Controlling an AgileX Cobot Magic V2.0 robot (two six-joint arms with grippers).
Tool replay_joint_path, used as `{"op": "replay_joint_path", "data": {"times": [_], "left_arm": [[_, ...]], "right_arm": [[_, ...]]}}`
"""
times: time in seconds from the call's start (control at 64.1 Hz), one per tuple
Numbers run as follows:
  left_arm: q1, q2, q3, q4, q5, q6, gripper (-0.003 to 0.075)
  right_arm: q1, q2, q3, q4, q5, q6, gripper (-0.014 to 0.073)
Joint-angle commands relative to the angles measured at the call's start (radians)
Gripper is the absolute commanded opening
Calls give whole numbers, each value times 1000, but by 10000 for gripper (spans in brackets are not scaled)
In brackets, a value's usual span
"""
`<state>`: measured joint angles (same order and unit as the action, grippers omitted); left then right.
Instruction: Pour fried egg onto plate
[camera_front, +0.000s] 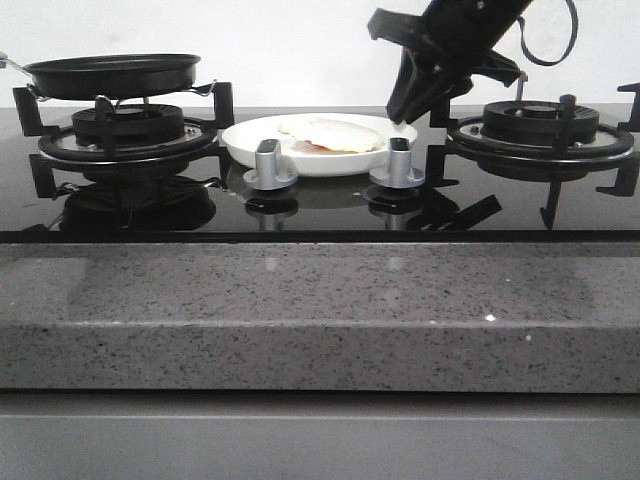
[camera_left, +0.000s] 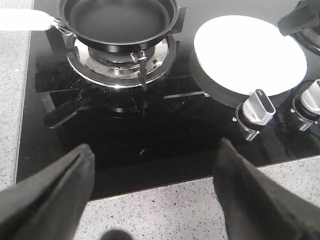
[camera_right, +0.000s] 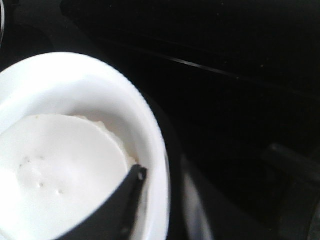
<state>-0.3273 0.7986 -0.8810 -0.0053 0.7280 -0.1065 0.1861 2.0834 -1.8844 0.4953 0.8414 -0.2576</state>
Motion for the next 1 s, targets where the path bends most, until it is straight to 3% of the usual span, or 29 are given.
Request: {"op": "replay_joint_path", "data": {"times": [0.0,0.359,0.608,0.983], "left_arm": [[-9,-6,-27,-8,-73,-9,491],[-9,-6,-27,-8,-69,-9,491],[-9,-6,-27,-8,-65,-9,491],[-9,-6,-27,-8,-65,-9,491]], "right_arm": [[-16,-67,-44,34,-35,-4,365],[-28,-278,-14,-14,74,-4,381],[3,-592,260,-116,45,-4,381],[3,-985,699,-136,34,-3,381]]}}
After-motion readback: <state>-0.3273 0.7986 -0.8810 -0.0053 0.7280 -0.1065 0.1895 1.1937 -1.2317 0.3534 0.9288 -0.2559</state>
